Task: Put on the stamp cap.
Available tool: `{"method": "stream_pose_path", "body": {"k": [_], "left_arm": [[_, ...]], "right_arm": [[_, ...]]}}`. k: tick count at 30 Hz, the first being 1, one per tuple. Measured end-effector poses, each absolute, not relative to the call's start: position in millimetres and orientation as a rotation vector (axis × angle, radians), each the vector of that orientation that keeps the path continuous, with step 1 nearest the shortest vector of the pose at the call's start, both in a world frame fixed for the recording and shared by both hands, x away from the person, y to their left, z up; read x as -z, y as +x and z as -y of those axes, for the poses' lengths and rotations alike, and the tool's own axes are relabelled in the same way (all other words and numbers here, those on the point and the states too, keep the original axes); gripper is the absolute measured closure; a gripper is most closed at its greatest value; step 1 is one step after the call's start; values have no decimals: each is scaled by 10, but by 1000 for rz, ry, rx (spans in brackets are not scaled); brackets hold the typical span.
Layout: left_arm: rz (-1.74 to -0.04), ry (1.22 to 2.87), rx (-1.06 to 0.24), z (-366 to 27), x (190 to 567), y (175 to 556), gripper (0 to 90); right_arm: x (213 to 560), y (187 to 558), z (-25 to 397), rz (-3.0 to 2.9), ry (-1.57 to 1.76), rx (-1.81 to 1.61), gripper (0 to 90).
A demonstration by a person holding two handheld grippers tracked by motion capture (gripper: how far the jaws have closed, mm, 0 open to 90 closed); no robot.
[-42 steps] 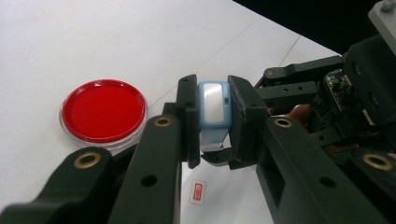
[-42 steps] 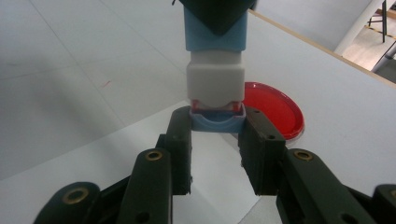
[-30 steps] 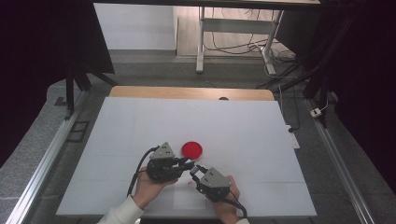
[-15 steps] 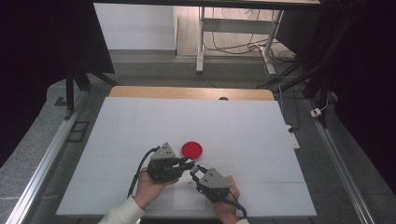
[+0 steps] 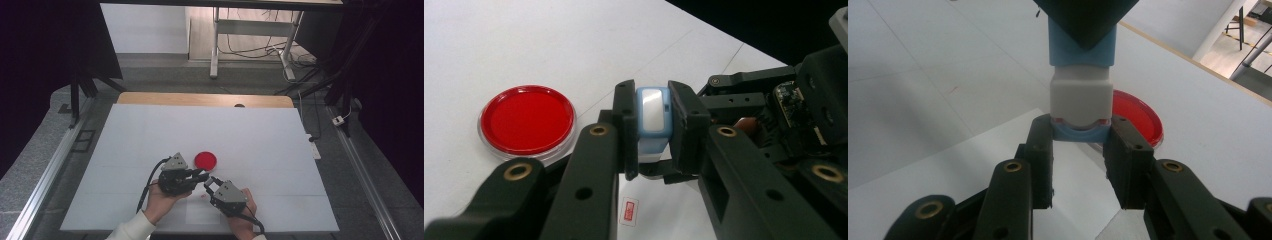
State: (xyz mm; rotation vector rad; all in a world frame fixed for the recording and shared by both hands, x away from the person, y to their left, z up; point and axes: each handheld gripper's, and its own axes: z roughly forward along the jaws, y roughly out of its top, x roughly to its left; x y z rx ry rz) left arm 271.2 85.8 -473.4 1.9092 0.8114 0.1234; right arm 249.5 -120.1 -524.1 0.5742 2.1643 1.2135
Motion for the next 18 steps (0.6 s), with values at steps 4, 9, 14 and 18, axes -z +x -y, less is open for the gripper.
{"method": "stream_pose_path", "body": {"k": [4,9,14,18], "left_arm": [[-815,1909,-115,-859,4750,2720,755],[-815,1907,-103,-865,4754,2727,756],[-817,1911,-96,-861,4761,2729,757],[-818,1913,-91,-862,4767,2733,757]], "right_arm": [[5250,2493,1199,-2165,577,-1207,651],[5250,2487,1198,-2161,572,-1199,651],[5252,2483,1194,-2162,560,-1188,651],[5254,2484,1195,-2169,556,-1184,652]]}}
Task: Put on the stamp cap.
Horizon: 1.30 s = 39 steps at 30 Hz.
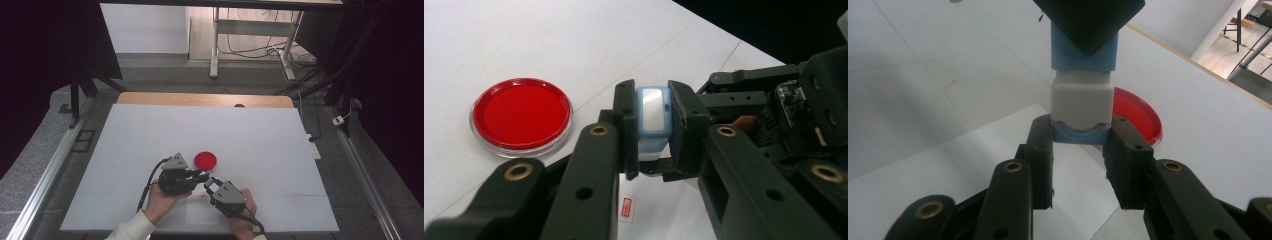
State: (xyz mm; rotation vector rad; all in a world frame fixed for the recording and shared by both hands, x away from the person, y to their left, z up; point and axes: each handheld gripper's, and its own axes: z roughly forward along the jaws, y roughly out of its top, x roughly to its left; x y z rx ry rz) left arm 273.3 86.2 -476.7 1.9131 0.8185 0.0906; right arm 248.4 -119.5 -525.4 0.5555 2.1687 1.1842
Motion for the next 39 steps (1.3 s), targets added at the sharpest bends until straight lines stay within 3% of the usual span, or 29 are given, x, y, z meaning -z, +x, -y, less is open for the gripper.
{"method": "stream_pose_path", "body": {"k": [39], "left_arm": [[-832,1894,-55,-868,4808,2749,756]], "right_arm": [[5239,2491,1215,-2185,559,-1199,646]]}}
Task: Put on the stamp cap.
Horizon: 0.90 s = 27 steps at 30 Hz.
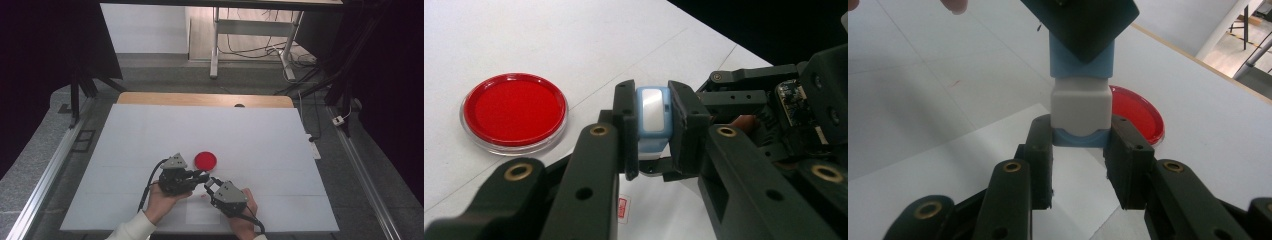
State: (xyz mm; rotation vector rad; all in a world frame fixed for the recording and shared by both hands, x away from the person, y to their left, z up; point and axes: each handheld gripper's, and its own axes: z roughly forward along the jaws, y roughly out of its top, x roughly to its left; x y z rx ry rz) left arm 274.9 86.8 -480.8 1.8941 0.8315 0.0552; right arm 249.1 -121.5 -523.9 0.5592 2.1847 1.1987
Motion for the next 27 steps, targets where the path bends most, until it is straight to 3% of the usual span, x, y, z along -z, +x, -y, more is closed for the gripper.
{"method": "stream_pose_path", "body": {"k": [5,12,27], "left_arm": [[-832,1895,-68,-864,4805,2743,756],[-831,1891,-79,-907,4785,2748,756],[-812,1905,-91,-959,4744,2749,755]], "right_arm": [[5244,2503,1223,-2200,555,-1201,631],[5258,2552,1268,-2259,566,-1200,507],[5162,2701,1864,-2297,670,-1198,459]]}}
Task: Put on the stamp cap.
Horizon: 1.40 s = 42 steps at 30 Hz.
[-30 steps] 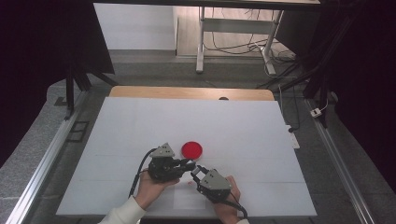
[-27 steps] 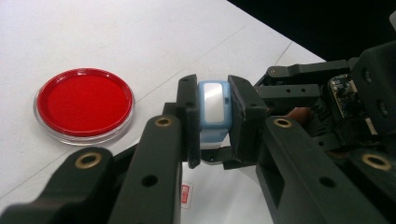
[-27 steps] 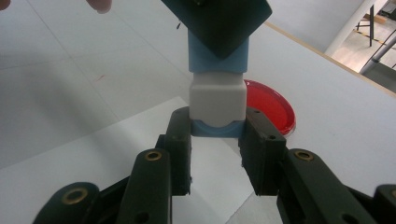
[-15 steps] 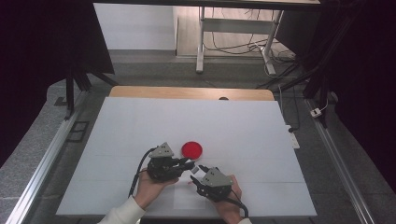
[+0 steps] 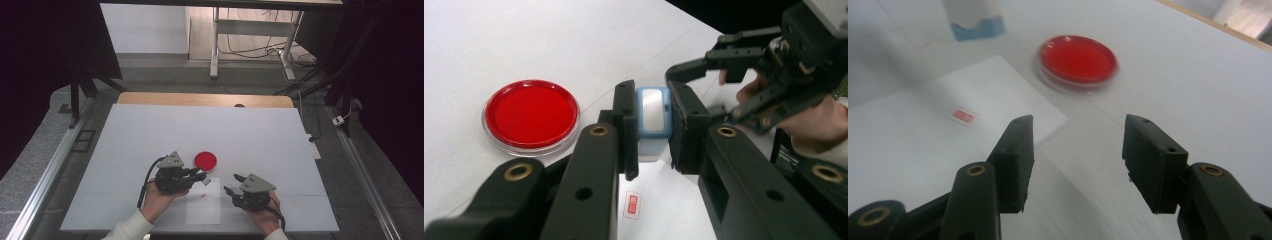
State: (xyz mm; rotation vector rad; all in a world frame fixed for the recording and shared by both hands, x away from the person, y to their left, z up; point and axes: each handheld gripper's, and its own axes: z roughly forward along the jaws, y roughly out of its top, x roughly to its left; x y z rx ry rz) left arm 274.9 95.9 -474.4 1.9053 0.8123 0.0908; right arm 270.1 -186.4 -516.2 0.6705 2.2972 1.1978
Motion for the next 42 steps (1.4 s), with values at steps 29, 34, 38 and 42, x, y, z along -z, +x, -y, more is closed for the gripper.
{"method": "stream_pose_path", "body": {"k": [29,34,38,42], "left_arm": [[-800,1906,-175,-1104,4607,2774,755],[-803,1904,-190,-1121,4593,2789,755],[-815,1890,-231,-1132,4571,2797,755],[-821,1892,-251,-1150,4559,2822,755]], "right_arm": [[5072,2621,3059,-2185,893,-1157,469],[5071,2623,3023,-2199,865,-1150,470],[5076,2625,3007,-2204,861,-1161,470],[5081,2629,3011,-2207,862,-1155,470]]}}
